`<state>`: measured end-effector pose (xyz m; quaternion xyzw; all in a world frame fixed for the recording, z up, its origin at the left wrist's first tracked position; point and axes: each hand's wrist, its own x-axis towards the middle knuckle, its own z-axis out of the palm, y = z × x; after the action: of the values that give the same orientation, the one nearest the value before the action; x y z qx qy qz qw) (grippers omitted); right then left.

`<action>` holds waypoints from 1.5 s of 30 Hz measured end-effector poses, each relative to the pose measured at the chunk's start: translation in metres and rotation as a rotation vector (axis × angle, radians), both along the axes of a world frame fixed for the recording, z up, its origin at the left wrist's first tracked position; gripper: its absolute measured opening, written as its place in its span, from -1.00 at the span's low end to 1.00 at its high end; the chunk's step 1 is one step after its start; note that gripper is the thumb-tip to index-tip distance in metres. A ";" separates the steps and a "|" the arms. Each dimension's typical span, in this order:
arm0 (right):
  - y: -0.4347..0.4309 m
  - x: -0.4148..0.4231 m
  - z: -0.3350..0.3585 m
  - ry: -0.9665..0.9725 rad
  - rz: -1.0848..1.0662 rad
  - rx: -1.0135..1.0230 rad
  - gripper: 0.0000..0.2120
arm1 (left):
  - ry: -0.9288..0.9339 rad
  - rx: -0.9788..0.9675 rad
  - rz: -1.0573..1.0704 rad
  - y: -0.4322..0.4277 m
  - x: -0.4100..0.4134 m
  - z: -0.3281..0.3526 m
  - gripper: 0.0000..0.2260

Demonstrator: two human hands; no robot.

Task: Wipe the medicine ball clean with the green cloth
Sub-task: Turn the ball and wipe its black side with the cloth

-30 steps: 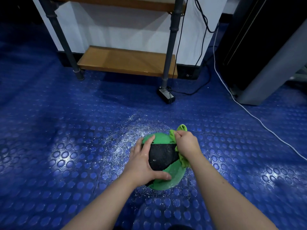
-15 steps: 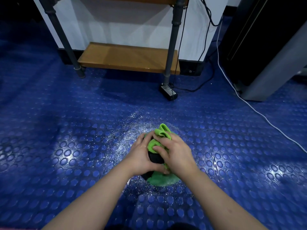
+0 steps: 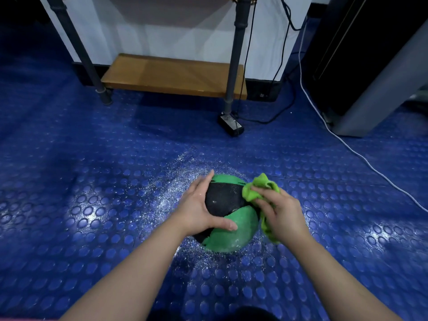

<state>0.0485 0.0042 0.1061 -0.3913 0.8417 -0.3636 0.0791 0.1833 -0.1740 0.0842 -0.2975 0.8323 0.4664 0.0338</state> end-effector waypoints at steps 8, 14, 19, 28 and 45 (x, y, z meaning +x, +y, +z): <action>-0.043 0.020 0.005 0.346 0.344 0.085 -0.69 | 0.029 -0.065 0.105 0.014 -0.009 0.001 0.23; -0.024 0.010 0.001 0.308 0.179 0.092 -0.79 | 0.044 -0.082 0.071 0.017 -0.020 0.001 0.24; -0.034 0.014 0.011 0.200 -0.027 0.088 -0.74 | -0.003 -0.118 0.103 0.024 -0.028 0.002 0.24; -0.041 0.015 0.011 -0.199 -0.174 -0.017 -0.91 | 0.019 -0.176 0.087 0.036 -0.023 0.002 0.21; -0.048 0.006 0.012 -0.361 -0.108 -0.056 -0.82 | 0.013 -0.145 0.115 0.029 -0.026 0.003 0.26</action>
<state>0.0543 -0.0441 0.1183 -0.2761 0.8230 -0.4551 0.1982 0.1570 -0.1450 0.0869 -0.3433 0.8456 0.4082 -0.0201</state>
